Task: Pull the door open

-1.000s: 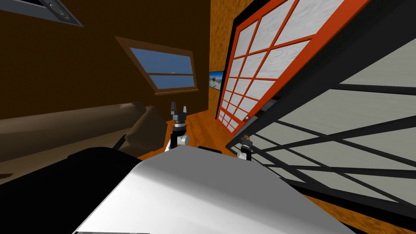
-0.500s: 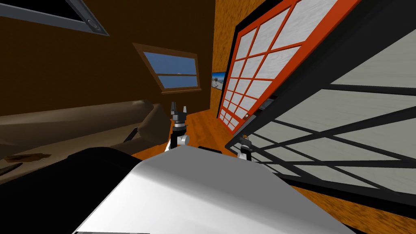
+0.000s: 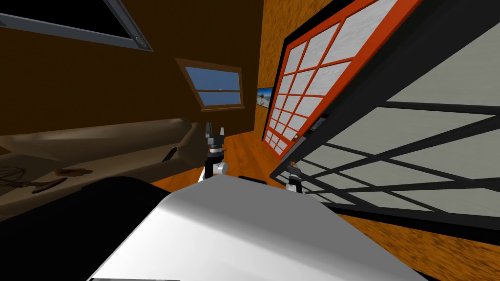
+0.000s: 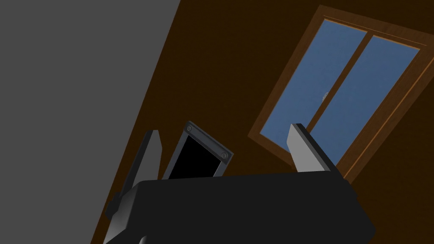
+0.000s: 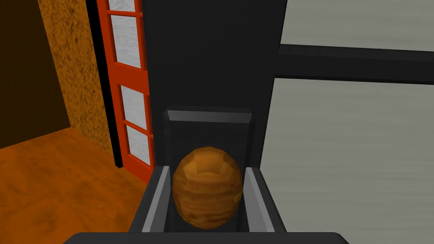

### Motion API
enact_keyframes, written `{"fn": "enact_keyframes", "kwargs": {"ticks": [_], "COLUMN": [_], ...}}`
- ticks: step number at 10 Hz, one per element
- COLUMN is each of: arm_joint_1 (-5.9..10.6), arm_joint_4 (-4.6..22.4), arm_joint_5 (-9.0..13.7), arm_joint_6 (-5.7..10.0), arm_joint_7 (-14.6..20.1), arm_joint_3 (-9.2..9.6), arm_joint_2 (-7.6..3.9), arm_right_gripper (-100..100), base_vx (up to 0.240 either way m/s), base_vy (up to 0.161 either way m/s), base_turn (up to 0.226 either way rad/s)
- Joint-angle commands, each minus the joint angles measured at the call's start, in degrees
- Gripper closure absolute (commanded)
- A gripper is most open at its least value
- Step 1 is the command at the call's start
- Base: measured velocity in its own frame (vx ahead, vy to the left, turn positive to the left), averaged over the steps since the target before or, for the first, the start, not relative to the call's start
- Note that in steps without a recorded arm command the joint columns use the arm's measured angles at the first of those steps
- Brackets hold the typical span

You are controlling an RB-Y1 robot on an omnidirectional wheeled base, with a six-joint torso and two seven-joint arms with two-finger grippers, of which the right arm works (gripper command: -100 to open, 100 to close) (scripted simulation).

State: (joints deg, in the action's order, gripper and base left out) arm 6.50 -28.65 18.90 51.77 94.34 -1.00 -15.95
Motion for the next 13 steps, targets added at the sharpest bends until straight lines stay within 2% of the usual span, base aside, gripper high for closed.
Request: {"fn": "enact_keyframes", "kwargs": {"ticks": [1, 7, 9, 13], "arm_joint_1": [-0.32, -1.58, -1.61, -2.87], "arm_joint_4": [-0.24, -1.20, -1.20, -1.90], "arm_joint_5": [-0.73, -3.63, -3.73, -5.93], "arm_joint_6": [0.35, 1.71, 1.68, 3.42], "arm_joint_7": [1.08, 5.36, 5.33, 8.47], "arm_joint_3": [1.01, 4.98, 5.11, 8.15], "arm_joint_2": [-0.47, -2.32, -2.26, -3.83], "arm_right_gripper": [100, 100, 100, 100], "base_vx": [-0.154, -0.220, -0.147, -0.184], "base_vy": [-0.042, -0.029, -0.023, -0.032], "base_turn": [0.061, 0.068, 0.037, 0.051]}}
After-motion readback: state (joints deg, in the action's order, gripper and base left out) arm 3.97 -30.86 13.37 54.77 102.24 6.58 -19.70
